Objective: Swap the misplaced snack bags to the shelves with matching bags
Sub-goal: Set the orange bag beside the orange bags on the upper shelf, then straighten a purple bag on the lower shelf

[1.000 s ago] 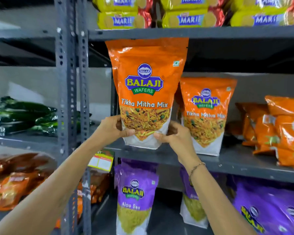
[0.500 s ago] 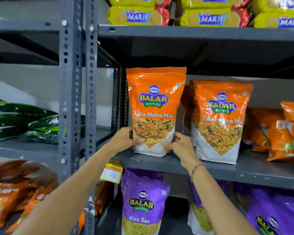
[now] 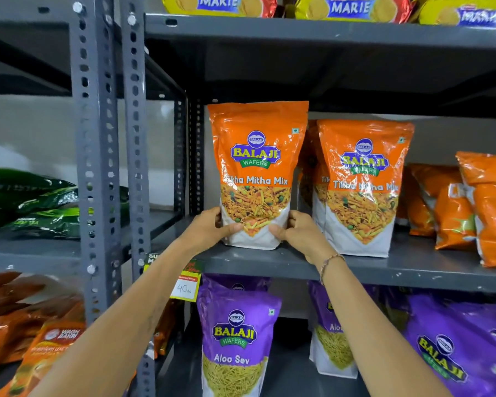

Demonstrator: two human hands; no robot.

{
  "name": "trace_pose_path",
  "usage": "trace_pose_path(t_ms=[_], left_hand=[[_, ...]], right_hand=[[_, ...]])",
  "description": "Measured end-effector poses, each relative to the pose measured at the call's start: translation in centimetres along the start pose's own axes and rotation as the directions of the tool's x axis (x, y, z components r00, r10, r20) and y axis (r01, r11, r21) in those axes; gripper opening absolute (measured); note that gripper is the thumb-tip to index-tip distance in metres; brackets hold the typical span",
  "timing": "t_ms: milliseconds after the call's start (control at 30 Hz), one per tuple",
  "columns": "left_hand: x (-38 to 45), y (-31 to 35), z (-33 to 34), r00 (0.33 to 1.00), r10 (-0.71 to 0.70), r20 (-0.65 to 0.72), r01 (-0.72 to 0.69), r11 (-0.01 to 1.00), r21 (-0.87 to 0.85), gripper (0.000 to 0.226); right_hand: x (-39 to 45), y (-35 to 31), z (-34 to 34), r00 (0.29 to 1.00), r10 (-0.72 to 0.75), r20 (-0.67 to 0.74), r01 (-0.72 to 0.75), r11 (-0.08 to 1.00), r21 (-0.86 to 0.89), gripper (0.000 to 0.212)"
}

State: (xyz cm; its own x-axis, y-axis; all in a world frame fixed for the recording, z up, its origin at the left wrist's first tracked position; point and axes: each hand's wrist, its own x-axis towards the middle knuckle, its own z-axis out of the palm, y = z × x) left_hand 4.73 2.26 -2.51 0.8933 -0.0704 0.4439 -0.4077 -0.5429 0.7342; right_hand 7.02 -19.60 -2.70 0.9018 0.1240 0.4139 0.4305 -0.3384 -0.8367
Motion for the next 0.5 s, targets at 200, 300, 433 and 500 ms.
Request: trace_pose_path(t_ms=[200, 300, 433, 500], left_hand=[[-0.5, 0.7, 0.3, 1.000, -0.014, -0.017, 0.015, 0.997, 0.069, 0.057], [-0.6, 0.9, 0.4, 0.997, -0.065, -0.032, 0.067, 0.996, 0.053, 0.053], [-1.3, 1.2, 1.1, 0.970, -0.185, -0.160, 0.174, 0.981, -0.080, 0.062], [-2.7, 2.3, 1.9, 0.912, -0.124, -0.391, 0.115, 0.992, -0.045, 0.053]], right_hand=[[0.3, 0.0, -0.3, 0.999, 0.025, 0.028, -0.023, 0.998, -0.062, 0.040], [0.5, 0.0, -0.4, 0.997, 0.056, 0.045, -0.054, 0.998, -0.039, 0.041], [-0.7, -0.2, -0.6, 0.996, 0.090, -0.007, -0.090, 0.990, -0.105, 0.050], [-2.9, -0.5, -0.7, 0.990, -0.028, -0.138, 0.012, 0.993, -0.113, 0.044]])
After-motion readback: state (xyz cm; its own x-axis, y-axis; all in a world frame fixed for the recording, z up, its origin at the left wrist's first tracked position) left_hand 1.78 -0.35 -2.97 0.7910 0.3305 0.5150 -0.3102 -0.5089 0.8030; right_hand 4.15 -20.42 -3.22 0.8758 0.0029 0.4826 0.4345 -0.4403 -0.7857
